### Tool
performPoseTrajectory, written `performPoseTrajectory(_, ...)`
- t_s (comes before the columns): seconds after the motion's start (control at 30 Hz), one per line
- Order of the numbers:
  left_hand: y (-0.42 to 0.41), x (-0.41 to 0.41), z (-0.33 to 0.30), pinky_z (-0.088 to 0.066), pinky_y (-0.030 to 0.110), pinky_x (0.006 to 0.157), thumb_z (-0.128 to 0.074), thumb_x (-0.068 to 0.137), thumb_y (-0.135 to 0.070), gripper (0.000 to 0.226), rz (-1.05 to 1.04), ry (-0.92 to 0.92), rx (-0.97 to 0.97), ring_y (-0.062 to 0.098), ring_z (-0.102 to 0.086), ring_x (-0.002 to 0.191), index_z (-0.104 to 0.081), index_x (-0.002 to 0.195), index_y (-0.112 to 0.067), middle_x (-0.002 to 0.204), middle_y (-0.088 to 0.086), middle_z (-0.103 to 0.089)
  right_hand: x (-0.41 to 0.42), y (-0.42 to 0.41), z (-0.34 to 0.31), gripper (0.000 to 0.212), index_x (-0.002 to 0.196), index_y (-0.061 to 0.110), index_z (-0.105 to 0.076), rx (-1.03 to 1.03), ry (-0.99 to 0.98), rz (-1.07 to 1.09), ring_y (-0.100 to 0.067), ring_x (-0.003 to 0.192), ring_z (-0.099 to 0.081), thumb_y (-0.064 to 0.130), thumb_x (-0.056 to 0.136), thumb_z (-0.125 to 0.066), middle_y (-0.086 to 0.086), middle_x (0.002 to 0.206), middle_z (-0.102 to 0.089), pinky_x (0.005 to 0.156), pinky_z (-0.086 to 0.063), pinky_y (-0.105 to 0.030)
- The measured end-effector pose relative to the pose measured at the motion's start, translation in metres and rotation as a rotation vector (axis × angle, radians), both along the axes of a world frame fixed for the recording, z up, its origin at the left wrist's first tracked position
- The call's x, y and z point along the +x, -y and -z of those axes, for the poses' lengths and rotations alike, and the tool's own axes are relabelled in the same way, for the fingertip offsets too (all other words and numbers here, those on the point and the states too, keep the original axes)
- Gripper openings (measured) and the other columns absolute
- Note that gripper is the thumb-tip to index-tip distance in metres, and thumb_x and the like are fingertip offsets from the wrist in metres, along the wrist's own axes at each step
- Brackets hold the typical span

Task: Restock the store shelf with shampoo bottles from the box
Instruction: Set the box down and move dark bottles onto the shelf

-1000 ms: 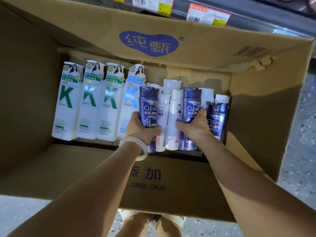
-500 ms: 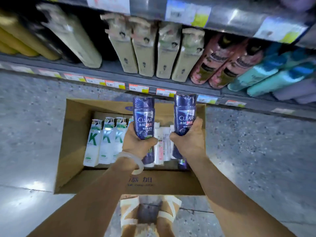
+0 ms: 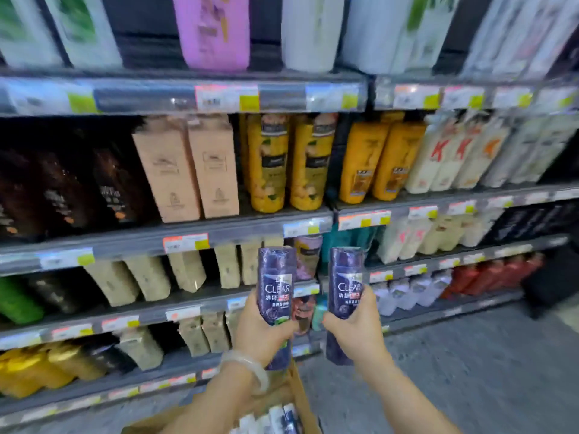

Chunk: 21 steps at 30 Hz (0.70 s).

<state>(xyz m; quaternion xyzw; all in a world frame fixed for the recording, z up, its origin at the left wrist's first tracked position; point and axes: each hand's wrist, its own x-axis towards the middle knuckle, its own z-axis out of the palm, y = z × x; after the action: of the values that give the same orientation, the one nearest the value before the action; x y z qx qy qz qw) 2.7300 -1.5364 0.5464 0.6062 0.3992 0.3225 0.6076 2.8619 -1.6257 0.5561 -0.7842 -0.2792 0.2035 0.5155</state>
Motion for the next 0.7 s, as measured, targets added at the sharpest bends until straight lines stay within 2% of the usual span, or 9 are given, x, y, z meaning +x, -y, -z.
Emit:
performPoseTrajectory(0.13,0.025,0.048,-0.078,-0.047,0.013,0.048,-0.076,0.053,0.004,0.055,0.154,0.072,0.106,-0.005,-0.058,0.052,-0.052,0.096,-0.020,0.076,-0.003,-0.065,0.035,0.039,-0.079,0.045,0.095,0.021,-0.041,0.056,0.080,0.071,-0.012,0.067,-0.057,0.006,0.066,-0.072,0.009,0.077,-0.056,0.057,-0.042,-0.015)
performPoseTrajectory(0.2,0.039,0.078,-0.109,-0.050,0.019,0.053,-0.075,0.058,0.011,0.054,0.216,0.092,0.165,0.002,-0.061,0.059,-0.052,0.100,-0.016,0.081,0.004,-0.066,0.058,0.063,-0.111,0.044,0.092,0.023,-0.039,0.078,0.120,0.121,-0.009,0.066,-0.056,0.009,0.065,-0.071,0.009,0.076,-0.055,0.052,-0.039,-0.011)
performPoseTrajectory(0.23,0.048,0.094,-0.124,-0.050,0.020,0.057,-0.074,0.060,0.013,0.054,0.237,0.108,0.192,0.005,-0.061,0.064,-0.052,0.100,-0.017,0.084,0.004,-0.066,0.071,0.076,-0.125,0.046,0.097,0.022,-0.039,0.086,0.128,0.142,-0.006,0.066,-0.056,0.011,0.065,-0.071,0.009,0.077,-0.056,0.050,-0.039,-0.011)
performPoseTrajectory(0.3,0.070,0.129,-0.150,-0.047,0.017,0.059,-0.074,0.061,0.013,0.056,0.298,0.142,0.233,0.003,-0.061,0.068,-0.050,0.095,-0.025,0.087,-0.001,-0.065,0.099,0.104,-0.149,0.051,0.103,0.022,-0.036,0.099,0.141,0.188,0.001,0.065,-0.056,0.014,0.065,-0.071,0.009,0.079,-0.058,0.047,-0.039,-0.010)
performPoseTrajectory(0.37,0.097,0.167,-0.171,-0.048,0.012,0.058,-0.074,0.062,0.013,0.056,0.375,0.173,0.246,-0.003,-0.063,0.067,-0.049,0.095,-0.024,0.087,-0.006,-0.065,0.131,0.135,-0.168,0.051,0.100,0.026,-0.036,0.117,0.155,0.249,0.005,0.062,-0.054,0.015,0.065,-0.071,0.010,0.080,-0.057,0.045,-0.037,-0.010)
performPoseTrajectory(0.43,0.127,0.206,-0.186,-0.049,0.011,0.057,-0.078,0.059,0.010,0.057,0.420,0.210,0.237,-0.004,-0.064,0.065,-0.051,0.098,-0.022,0.084,-0.007,-0.068,0.166,0.167,-0.183,0.051,0.101,0.025,-0.036,0.121,0.178,0.310,0.002,0.066,-0.055,0.013,0.065,-0.071,0.010,0.082,-0.056,0.050,-0.037,-0.013)
performPoseTrajectory(0.53,0.177,0.267,-0.202,-0.054,0.024,0.068,-0.077,0.050,-0.005,0.065,0.460,0.220,0.221,0.008,-0.065,0.070,-0.051,0.109,-0.015,0.086,0.001,-0.069,0.226,0.217,-0.201,0.058,0.105,0.022,-0.033,0.110,0.218,0.373,-0.015,0.077,-0.058,0.011,0.064,-0.072,0.004,0.089,-0.057,0.065,-0.045,-0.026)
performPoseTrajectory(0.57,0.194,0.290,-0.206,-0.054,0.024,0.068,-0.076,0.052,-0.003,0.065,0.479,0.223,0.216,0.007,-0.065,0.070,-0.051,0.110,-0.016,0.088,0.001,-0.069,0.248,0.235,-0.207,0.059,0.106,0.022,-0.033,0.102,0.232,0.385,-0.017,0.079,-0.058,0.011,0.064,-0.072,0.003,0.089,-0.056,0.065,-0.046,-0.027)
performPoseTrajectory(0.7,0.256,0.378,-0.220,-0.049,0.013,0.052,-0.073,0.057,0.011,0.063,0.525,0.274,0.213,-0.004,-0.064,0.060,-0.050,0.107,-0.019,0.083,-0.005,-0.067,0.332,0.306,-0.226,0.058,0.104,0.022,-0.032,0.074,0.311,0.425,-0.018,0.079,-0.057,0.013,0.063,-0.073,0.009,0.086,-0.052,0.058,-0.040,-0.019)
